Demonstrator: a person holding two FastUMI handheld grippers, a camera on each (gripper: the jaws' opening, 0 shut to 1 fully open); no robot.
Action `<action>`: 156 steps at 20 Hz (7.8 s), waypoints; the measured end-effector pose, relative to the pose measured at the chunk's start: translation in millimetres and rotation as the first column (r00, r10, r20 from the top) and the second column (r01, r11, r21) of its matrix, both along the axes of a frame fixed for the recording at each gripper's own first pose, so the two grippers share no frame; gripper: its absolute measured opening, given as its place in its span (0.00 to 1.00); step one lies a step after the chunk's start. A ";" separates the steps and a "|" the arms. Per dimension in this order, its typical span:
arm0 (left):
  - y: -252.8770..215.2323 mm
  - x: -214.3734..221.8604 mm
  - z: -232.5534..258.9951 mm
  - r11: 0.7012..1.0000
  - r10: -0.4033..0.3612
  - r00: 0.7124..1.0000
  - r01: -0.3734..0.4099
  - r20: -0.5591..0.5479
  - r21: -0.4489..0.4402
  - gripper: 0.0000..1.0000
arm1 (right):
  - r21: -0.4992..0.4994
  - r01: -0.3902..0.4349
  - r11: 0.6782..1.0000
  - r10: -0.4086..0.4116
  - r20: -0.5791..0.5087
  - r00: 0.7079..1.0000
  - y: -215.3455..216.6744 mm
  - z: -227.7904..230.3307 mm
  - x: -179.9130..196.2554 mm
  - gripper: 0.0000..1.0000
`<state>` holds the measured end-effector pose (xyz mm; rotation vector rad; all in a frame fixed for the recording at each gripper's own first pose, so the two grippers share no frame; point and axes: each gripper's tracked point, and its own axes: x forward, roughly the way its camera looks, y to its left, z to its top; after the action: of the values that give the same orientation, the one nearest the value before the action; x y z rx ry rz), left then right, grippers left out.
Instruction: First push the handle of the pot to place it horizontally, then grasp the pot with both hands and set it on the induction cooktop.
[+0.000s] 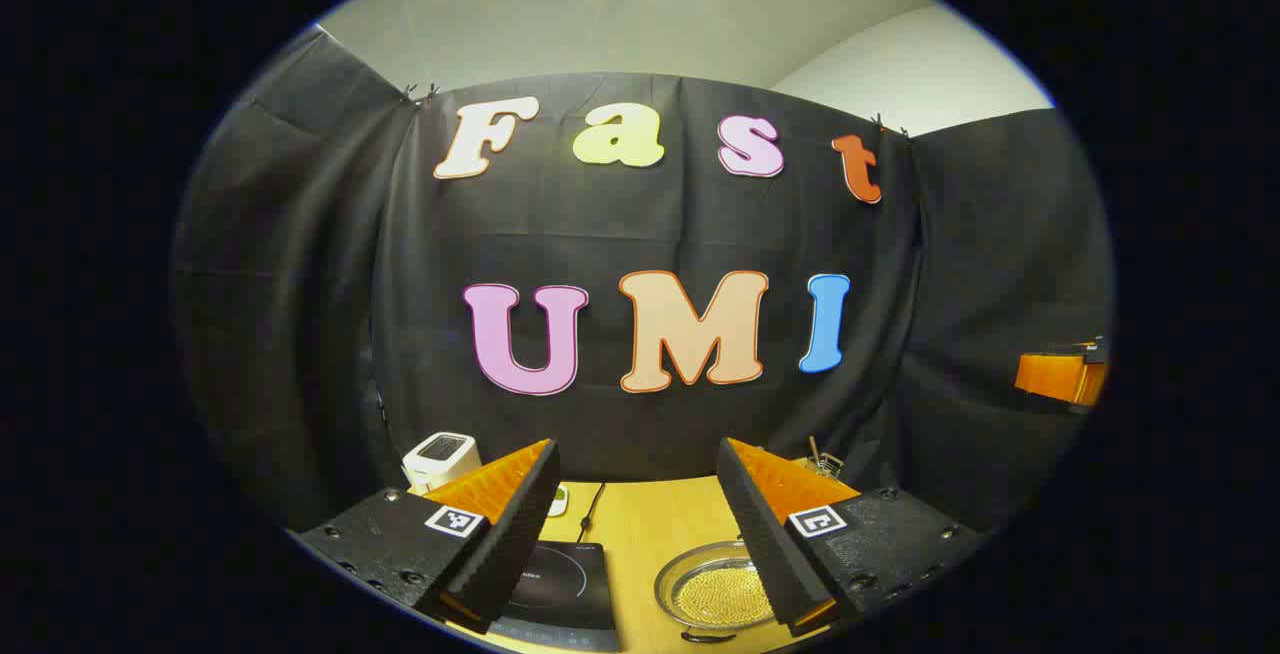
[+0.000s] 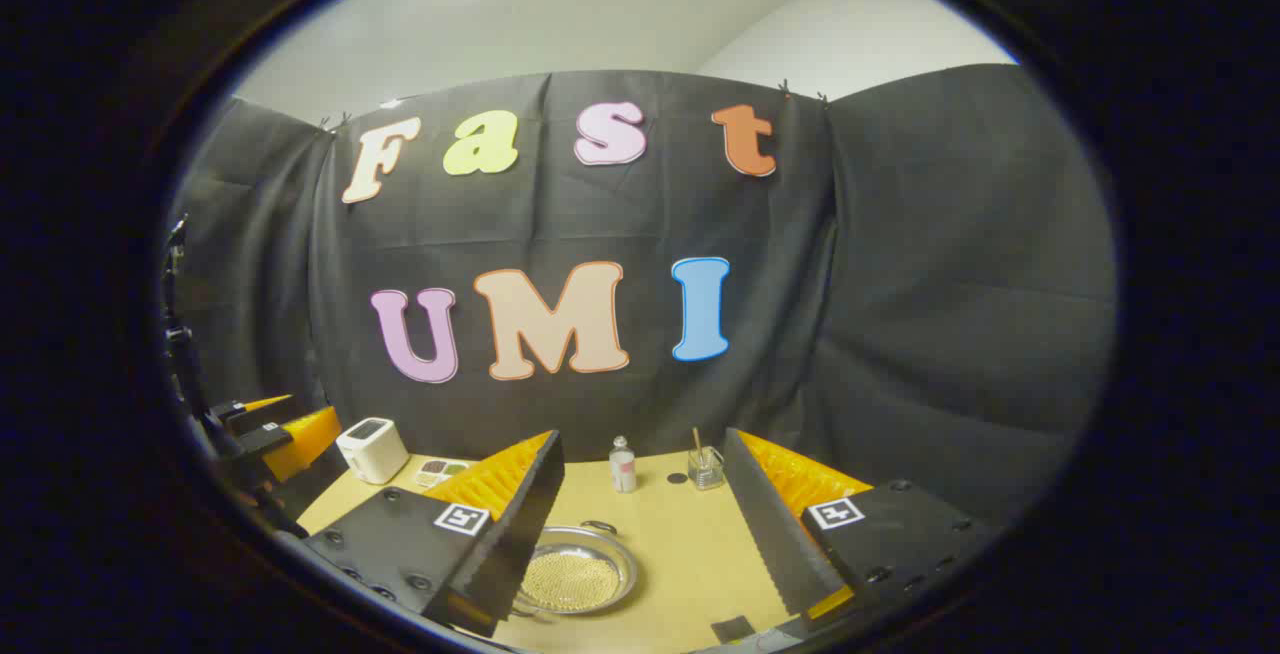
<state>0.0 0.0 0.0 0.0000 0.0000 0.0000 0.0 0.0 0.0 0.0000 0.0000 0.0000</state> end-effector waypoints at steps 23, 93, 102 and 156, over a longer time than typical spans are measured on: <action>-35.2 -26.2 -3.7 0.995 0.099 0.995 -0.099 -0.006 -0.011 0.95 | 0.011 -0.089 0.996 0.089 0.004 0.996 -40.2 -3.9 21.4 0.93; 165.4 -0.7 -140.6 0.992 0.127 0.959 -0.125 -0.253 0.024 0.92 | 0.029 -0.143 0.989 0.081 -0.925 0.371 159.3 -488.2 8.0 0.00; 174.8 -1.7 -153.5 0.998 0.063 0.963 -0.062 -0.261 0.013 0.95 | 0.119 -0.071 0.990 0.137 -0.911 0.389 213.9 -486.8 15.8 0.03; 57.9 38.0 -300.5 0.972 -0.194 0.726 0.048 -0.660 -0.232 0.96 | 0.243 0.016 0.970 0.210 -0.870 0.445 82.6 -369.6 100.9 0.94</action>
<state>38.0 57.9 -300.5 -0.2046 0.7483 -0.1345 100.9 82.6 -369.6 0.2284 1.1057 0.1214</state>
